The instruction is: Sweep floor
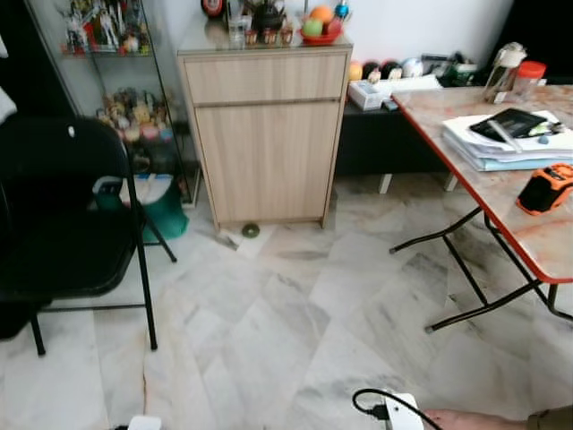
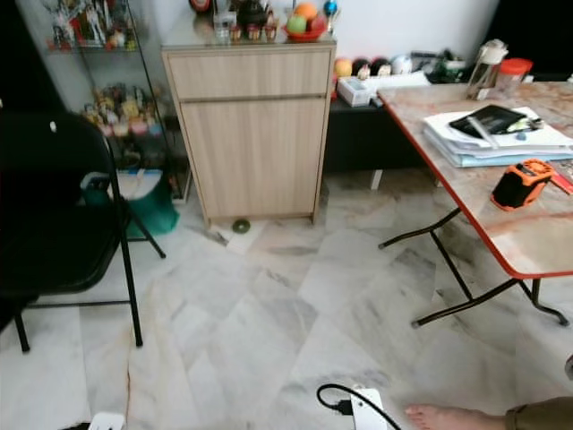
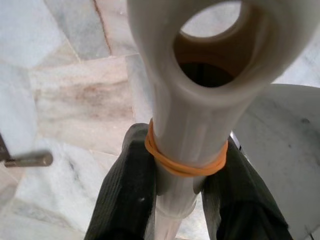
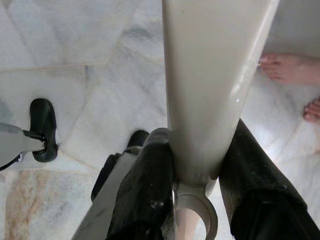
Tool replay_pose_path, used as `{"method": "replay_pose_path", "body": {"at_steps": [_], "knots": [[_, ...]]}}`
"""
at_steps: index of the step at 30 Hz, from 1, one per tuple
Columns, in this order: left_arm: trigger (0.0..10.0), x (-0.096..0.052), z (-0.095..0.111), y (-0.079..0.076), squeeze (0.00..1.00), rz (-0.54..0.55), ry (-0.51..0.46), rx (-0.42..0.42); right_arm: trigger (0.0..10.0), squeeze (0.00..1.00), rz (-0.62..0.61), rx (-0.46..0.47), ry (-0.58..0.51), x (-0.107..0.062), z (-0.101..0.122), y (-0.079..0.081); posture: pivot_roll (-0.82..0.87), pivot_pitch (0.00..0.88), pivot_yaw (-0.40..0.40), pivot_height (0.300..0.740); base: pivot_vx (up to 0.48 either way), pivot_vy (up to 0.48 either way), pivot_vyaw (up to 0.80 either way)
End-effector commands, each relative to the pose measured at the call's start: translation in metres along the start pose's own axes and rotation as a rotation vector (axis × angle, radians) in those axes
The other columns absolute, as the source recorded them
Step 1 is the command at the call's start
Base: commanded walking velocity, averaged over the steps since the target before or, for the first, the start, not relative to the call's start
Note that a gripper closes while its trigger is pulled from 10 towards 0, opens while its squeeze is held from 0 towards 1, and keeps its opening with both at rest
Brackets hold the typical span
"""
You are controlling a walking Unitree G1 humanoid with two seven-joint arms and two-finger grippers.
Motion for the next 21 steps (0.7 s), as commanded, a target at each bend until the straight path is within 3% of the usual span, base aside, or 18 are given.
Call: {"method": "replay_pose_path", "body": {"at_steps": [1,9,12,13,21], "knots": [[10.0,0.007,0.037,-0.008,0.00,0.012,-0.072,-0.120,10.0,0.00,0.132,0.142,-0.200,-0.002,0.044,0.029,0.02,0.000,-0.061,0.740,0.000,0.000,0.80],[10.0,0.007,0.038,-0.013,0.00,0.011,-0.072,-0.122,10.0,0.00,0.135,0.139,-0.191,-0.001,0.042,0.029,0.03,0.000,-0.063,0.740,0.000,0.000,0.80],[10.0,0.006,0.032,-0.005,0.00,0.021,-0.069,-0.127,10.0,0.00,0.135,0.137,-0.191,-0.001,0.042,0.029,0.03,0.000,-0.063,0.740,0.000,0.000,0.80],[10.0,0.004,0.026,0.006,0.00,0.032,-0.064,-0.131,10.0,0.00,0.133,0.136,-0.191,-0.001,0.043,0.028,0.03,0.000,-0.063,0.740,0.000,0.000,0.80],[10.0,0.001,0.014,0.013,0.00,0.038,-0.054,-0.136,10.0,0.00,0.129,0.136,-0.194,-0.001,0.044,0.028,0.03,0.000,-0.066,0.740,0.000,0.000,0.80]]}}
Point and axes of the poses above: a point about 5 cm out from each wrist's last joint towards the gripper, its own x axis pointing out of the wrist towards the gripper, its own z axis along the axis of the wrist's last joint, y = z × x, the point moved 1 cm from there along x, pointing out of the wrist towards the gripper, and after that the axes turned 14 degrees about x, right-handed, at the moved point
